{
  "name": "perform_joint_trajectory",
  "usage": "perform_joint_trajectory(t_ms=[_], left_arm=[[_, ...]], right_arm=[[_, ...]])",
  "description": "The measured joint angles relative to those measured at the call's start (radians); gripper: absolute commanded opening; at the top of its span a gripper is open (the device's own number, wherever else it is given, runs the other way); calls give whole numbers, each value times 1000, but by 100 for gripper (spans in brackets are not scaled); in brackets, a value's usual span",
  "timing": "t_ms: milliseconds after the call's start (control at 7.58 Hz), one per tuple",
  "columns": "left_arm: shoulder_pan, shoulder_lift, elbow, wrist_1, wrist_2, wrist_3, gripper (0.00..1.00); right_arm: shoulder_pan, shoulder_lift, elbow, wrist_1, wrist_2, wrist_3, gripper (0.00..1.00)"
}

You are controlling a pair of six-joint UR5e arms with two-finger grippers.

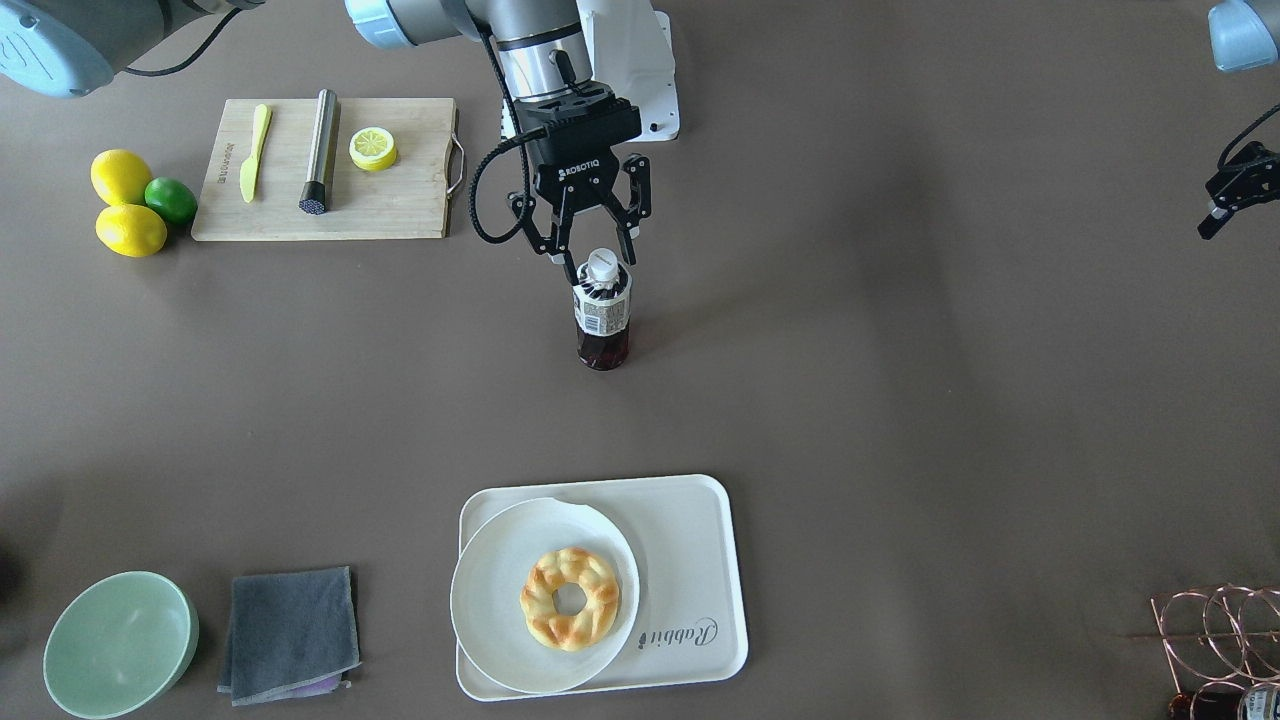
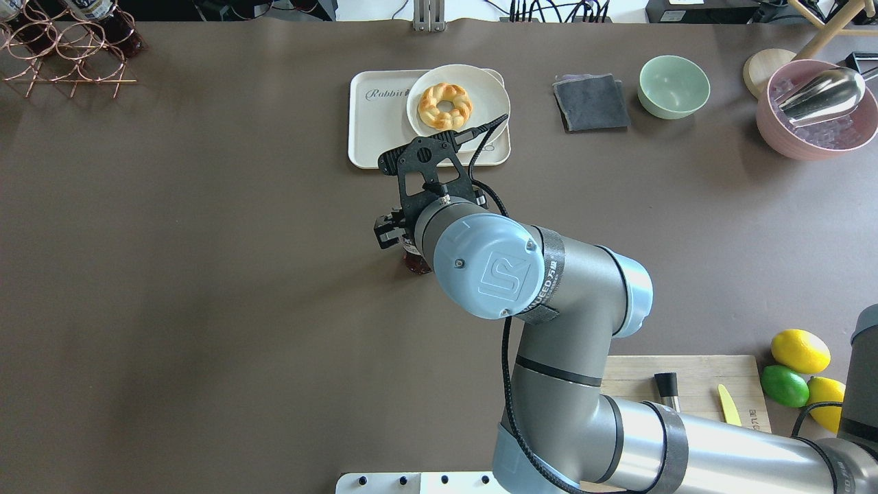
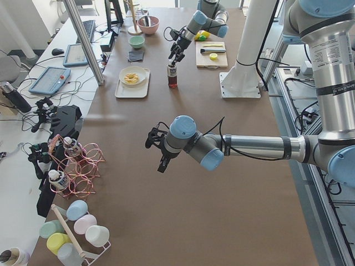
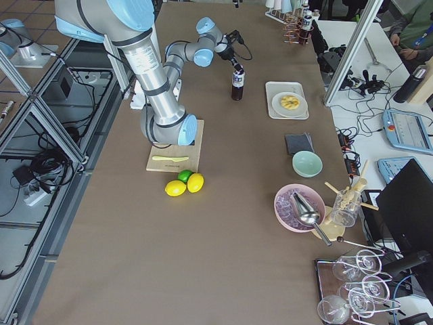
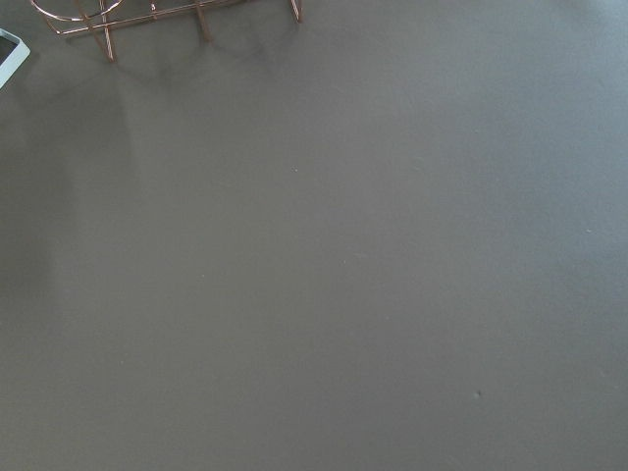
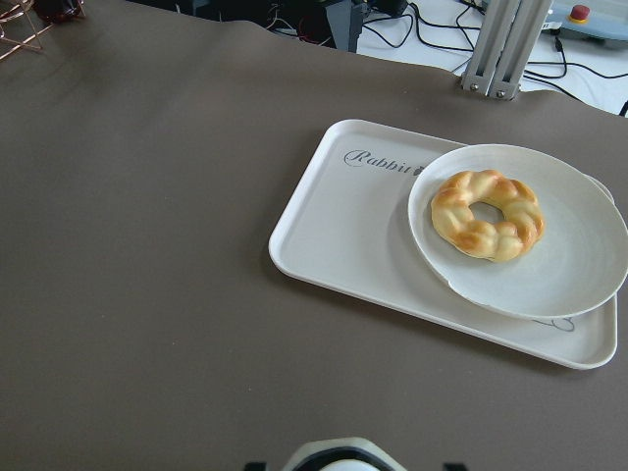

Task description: Place tea on tray

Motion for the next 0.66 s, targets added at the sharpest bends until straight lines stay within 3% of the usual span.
perform_joint_trajectory(t_ms=[396, 528, 660], left_arm=[[1, -2, 0, 1, 0, 0, 100], [1, -4, 1, 1, 0, 0, 100], [1, -5, 1, 1, 0, 0, 100]], right_arm=[[6, 19, -19, 1, 2, -2, 8], [6, 22, -20, 1, 3, -2, 0], [4, 23, -20, 1, 4, 1, 0]])
